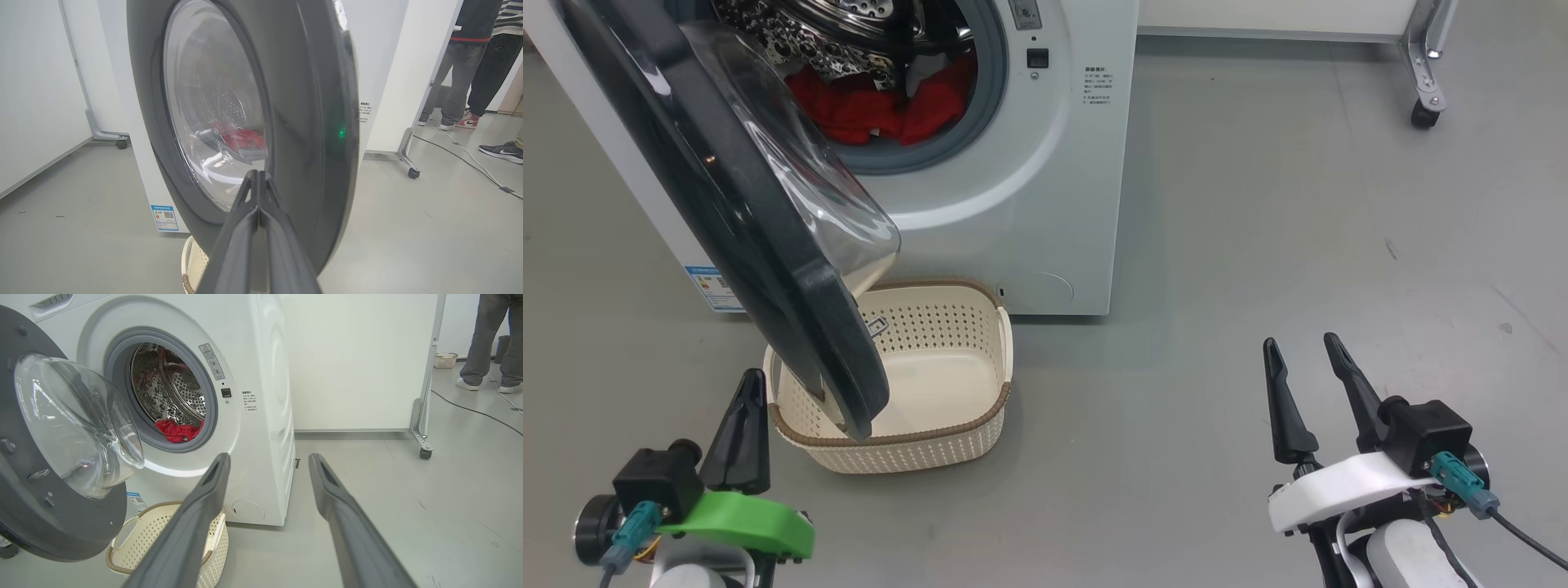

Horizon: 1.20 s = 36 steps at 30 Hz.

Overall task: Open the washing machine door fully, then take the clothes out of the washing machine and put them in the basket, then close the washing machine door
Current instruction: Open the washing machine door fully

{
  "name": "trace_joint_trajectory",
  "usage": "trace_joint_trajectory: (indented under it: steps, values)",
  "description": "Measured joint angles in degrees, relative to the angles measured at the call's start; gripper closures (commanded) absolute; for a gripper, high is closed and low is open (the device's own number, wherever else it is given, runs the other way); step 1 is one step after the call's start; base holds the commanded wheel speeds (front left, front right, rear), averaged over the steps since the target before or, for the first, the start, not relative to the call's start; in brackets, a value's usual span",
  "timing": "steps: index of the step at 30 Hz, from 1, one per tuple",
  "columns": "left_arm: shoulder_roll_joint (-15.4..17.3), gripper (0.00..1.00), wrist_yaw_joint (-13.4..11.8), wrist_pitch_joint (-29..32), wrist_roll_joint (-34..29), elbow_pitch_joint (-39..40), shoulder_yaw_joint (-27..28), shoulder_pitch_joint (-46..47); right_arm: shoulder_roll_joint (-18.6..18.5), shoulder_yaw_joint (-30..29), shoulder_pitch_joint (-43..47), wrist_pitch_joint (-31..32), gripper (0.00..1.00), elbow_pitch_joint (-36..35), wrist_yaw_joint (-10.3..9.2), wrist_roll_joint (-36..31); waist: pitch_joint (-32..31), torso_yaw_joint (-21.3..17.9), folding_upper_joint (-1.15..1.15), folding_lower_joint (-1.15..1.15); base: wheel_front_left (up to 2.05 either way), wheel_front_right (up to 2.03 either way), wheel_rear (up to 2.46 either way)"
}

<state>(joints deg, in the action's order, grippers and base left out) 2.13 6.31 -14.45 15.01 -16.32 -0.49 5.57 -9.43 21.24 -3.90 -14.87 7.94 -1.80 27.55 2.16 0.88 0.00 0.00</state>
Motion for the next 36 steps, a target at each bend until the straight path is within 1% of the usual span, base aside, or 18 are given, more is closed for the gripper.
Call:
trace_joint_trajectory:
  steps: [5,8,16,20,27,30,36]
  values:
    - [-0.02,1.0,0.0,0.0,0.68,2.0,1.54,0.27,0.32,-0.26,0.01,0.0,0.0,0.36,0.66,-0.42,-0.26,-0.15,0.0,0.0,0.0,0.0,0.0]
    - [0.14,1.0,-0.02,0.01,0.58,3.91,2.65,1.48,0.48,-0.29,0.06,0.0,0.0,0.59,0.74,-0.51,-0.37,-0.25,0.0,0.0,0.0,0.0,0.0]
    - [1.9,1.0,-0.02,-0.02,-0.09,10.14,4.61,8.28,1.41,-0.79,0.63,0.0,0.0,1.22,1.36,-0.75,-0.74,-0.69,0.0,0.0,0.0,0.0,0.0]
    - [2.56,1.0,-0.02,-0.29,-0.21,13.16,4.72,11.71,1.8,-0.81,0.69,0.0,0.0,1.4,1.72,-1.4,-0.94,-0.92,0.0,0.0,0.0,0.0,0.0]
    - [4.47,1.0,0.0,-0.14,-2.09,15.46,2.54,17.02,1.91,-1.36,0.81,0.0,0.0,1.66,2.24,-2.03,-0.98,-1.17,0.0,0.0,0.0,0.0,0.0]
    - [4.82,1.0,0.04,1.0,-2.32,16.95,1.55,18.63,2.35,-1.59,0.82,0.0,0.0,1.65,2.25,-2.04,-0.69,-1.32,0.0,0.0,0.0,0.0,0.0]
    - [4.99,1.0,0.12,2.63,-3.14,17.16,-1.7,21.17,2.76,-2.72,0.83,0.0,0.0,1.65,2.26,-2.04,-0.25,-1.54,0.0,0.0,0.0,0.0,0.0]
